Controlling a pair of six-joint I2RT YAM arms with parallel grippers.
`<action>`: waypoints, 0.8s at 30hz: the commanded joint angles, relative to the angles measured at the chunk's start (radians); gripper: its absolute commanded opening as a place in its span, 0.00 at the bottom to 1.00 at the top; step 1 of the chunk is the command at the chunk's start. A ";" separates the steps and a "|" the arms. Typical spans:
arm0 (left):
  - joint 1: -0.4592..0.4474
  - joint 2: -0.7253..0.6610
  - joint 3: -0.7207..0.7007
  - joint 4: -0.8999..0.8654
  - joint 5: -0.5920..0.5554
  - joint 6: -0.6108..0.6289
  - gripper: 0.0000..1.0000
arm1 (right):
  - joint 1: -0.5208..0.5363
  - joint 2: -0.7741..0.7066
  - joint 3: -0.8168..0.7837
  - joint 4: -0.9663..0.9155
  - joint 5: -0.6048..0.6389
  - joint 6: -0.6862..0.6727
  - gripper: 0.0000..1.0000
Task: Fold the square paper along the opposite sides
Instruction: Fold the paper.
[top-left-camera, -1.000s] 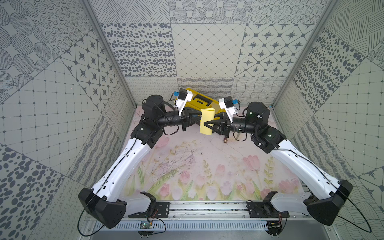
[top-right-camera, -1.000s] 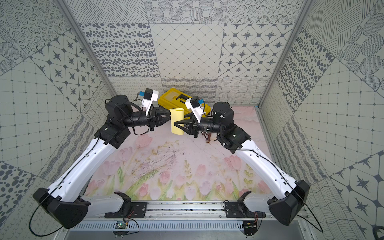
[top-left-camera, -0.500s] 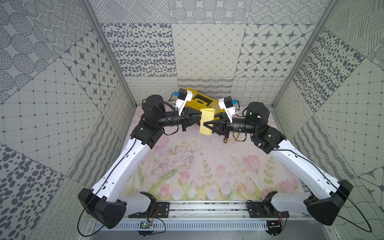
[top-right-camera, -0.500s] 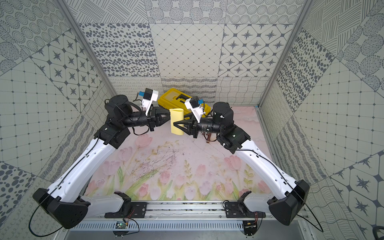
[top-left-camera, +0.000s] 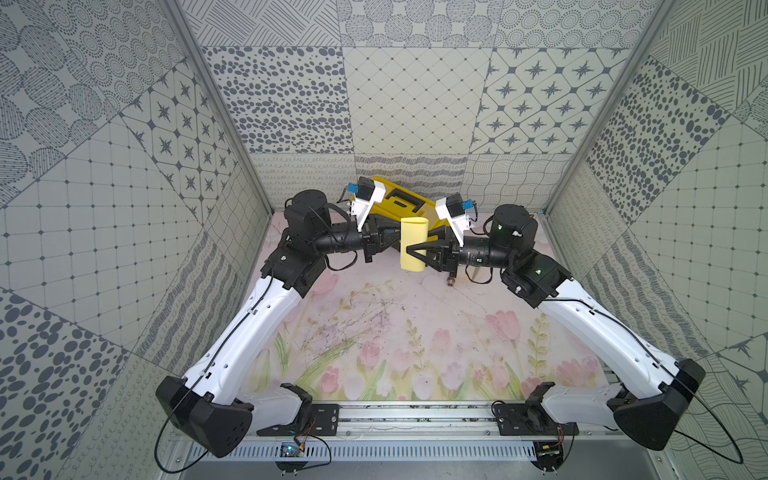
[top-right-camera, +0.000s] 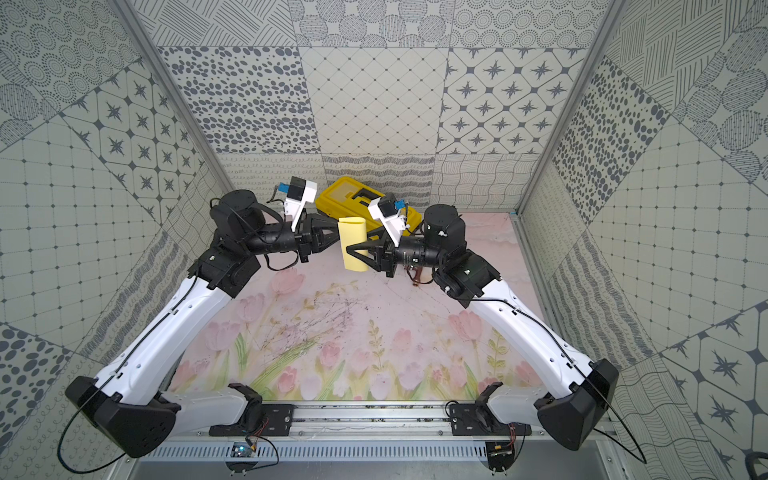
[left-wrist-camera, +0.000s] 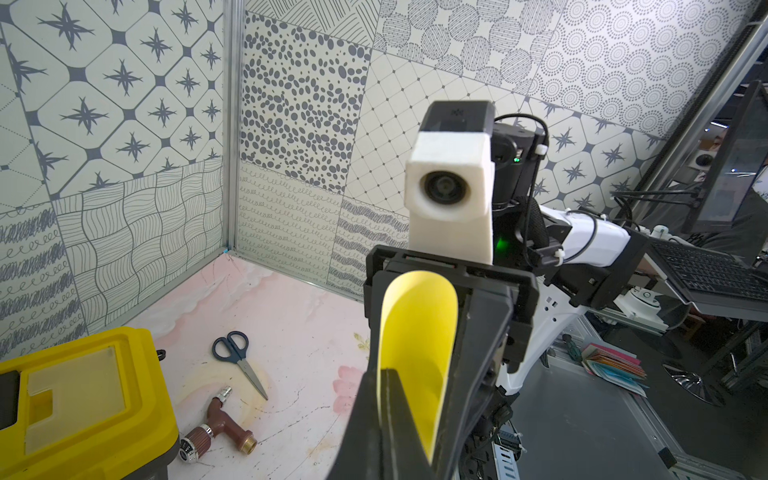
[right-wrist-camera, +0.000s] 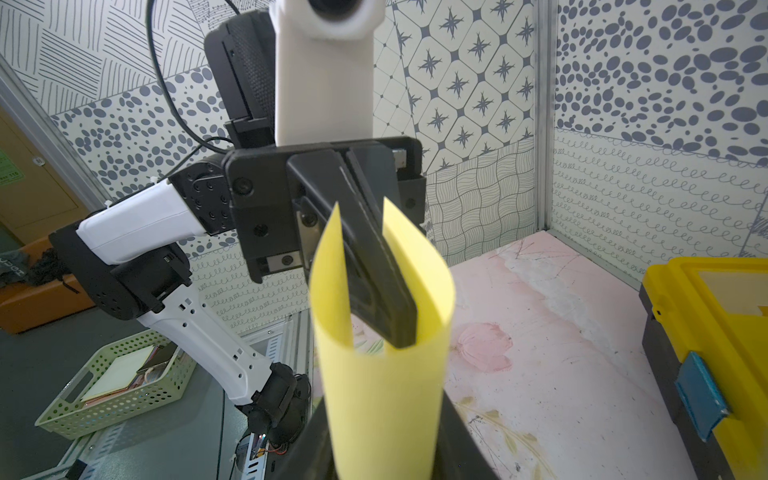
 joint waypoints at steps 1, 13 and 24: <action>0.001 -0.010 0.006 0.002 0.000 0.026 0.00 | 0.005 0.001 -0.002 0.019 0.002 -0.013 0.32; 0.000 -0.006 0.005 0.005 0.006 0.025 0.00 | 0.005 -0.001 0.000 0.028 0.009 -0.011 0.32; 0.000 -0.009 -0.002 0.014 0.006 0.022 0.00 | 0.005 -0.011 0.003 0.045 0.007 -0.005 0.32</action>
